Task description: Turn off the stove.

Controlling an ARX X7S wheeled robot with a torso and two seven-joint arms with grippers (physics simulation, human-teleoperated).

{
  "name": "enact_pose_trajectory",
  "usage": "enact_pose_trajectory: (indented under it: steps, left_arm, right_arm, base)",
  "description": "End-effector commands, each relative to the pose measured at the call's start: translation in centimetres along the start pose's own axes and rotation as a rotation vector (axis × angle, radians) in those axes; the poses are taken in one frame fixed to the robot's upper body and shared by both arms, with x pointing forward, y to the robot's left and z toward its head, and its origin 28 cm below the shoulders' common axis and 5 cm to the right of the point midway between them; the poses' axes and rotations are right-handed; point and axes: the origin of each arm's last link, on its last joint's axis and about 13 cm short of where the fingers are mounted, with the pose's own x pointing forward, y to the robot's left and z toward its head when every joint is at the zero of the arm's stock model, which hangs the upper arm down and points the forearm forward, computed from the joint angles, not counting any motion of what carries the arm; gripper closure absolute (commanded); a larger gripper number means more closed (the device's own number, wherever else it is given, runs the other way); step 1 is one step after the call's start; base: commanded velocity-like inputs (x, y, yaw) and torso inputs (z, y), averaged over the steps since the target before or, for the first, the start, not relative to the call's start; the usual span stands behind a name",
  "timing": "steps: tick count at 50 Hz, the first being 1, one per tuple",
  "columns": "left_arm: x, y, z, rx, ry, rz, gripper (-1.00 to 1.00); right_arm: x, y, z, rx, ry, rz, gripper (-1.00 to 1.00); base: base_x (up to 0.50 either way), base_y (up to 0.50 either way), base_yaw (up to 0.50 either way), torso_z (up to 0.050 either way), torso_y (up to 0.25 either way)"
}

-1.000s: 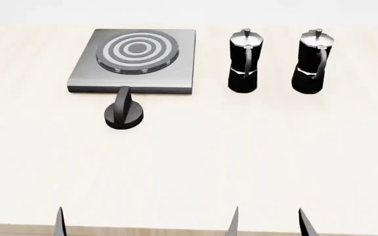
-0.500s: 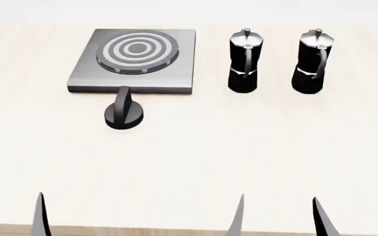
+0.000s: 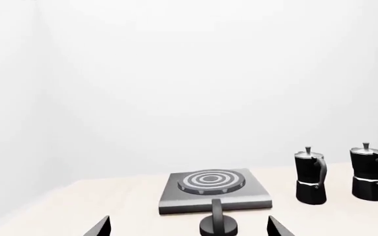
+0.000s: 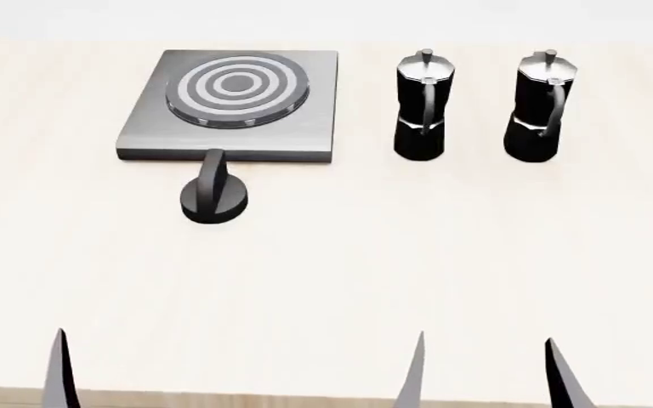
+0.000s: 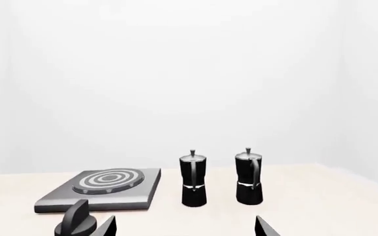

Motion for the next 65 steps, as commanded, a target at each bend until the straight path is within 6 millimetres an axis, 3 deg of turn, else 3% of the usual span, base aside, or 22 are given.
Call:
enact_pose_trajectory:
  steps: [1, 65]
  left_arm:
    - [-0.10, 0.04, 0.25, -0.004, -0.008, 0.003, -1.00]
    - [-0.15, -0.05, 0.30, -0.009, -0.005, -0.003, -1.00]
  right_arm:
    - [0.01, -0.03, -0.09, 0.007, 0.010, 0.002, -1.00]
    - [-0.20, 0.17, -0.02, 0.012, 0.021, 0.021, -1.00]
  base:
    - [0.05, 0.00, 0.00, 0.000, 0.000]
    - [0.24, 0.00, 0.00, 0.000, 0.000]
